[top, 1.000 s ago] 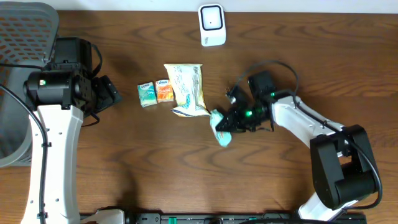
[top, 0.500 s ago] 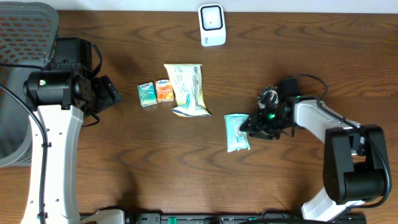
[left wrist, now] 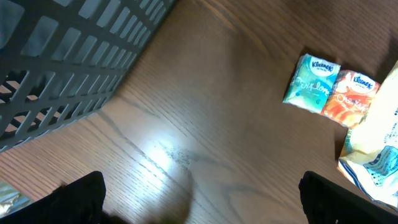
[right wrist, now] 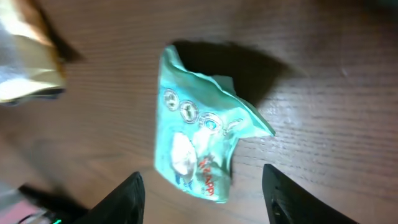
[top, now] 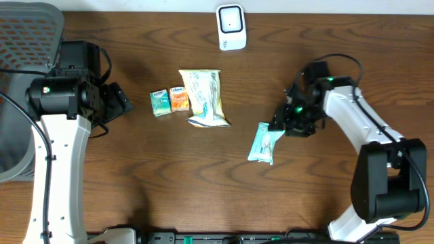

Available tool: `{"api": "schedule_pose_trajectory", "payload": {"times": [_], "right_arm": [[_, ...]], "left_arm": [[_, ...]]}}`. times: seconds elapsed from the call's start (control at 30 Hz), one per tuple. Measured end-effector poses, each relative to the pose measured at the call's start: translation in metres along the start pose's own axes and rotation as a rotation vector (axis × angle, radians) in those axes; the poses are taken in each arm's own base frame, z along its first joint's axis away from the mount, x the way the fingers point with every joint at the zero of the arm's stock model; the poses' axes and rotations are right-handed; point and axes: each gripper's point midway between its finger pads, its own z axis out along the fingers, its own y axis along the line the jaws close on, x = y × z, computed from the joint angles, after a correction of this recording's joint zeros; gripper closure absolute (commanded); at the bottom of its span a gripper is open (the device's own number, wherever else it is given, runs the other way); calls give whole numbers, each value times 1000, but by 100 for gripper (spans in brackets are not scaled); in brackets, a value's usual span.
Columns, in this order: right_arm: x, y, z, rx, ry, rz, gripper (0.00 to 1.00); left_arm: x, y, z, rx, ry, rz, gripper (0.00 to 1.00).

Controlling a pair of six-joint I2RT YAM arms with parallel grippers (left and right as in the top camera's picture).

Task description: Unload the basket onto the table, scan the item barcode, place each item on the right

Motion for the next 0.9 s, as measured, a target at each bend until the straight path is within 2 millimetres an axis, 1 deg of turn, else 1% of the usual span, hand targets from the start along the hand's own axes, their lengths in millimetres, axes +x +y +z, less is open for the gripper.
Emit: {"api": "schedule_pose_trajectory", "payload": {"times": [0.03, 0.17, 0.3, 0.33, 0.37, 0.47, 0.53, 0.6, 0.83, 0.9], "right_arm": [[2, -1, 3, 29, -1, 4, 37], [7, -5, 21, 96, -14, 7, 38], [11, -5, 43, 79, -34, 5, 41], [12, -4, 47, 72, -39, 5, 45], [13, -3, 52, 60, -42, 4, 52], [14, 4, 57, 24, -54, 8, 80], [16, 8, 59, 1, -52, 24, 92], [16, 10, 58, -10, -52, 36, 99], [17, 12, 54, -5, -36, 50, 99], [10, 17, 49, -5, -45, 47, 99]], "left_arm": [[0, 0, 0, 0, 0, 0, 2], [0, 0, 0, 0, 0, 0, 2], [0, 0, 0, 0, 0, 0, 2], [0, 0, 0, 0, 0, 0, 2], [0, 0, 0, 0, 0, 0, 2], [0, 0, 0, 0, 0, 0, 2], [0, 0, 0, 0, 0, 0, 2], [0, 0, 0, 0, 0, 0, 2], [0, 0, 0, 0, 0, 0, 2], [0, 0, 0, 0, 1, 0, 2]]}}
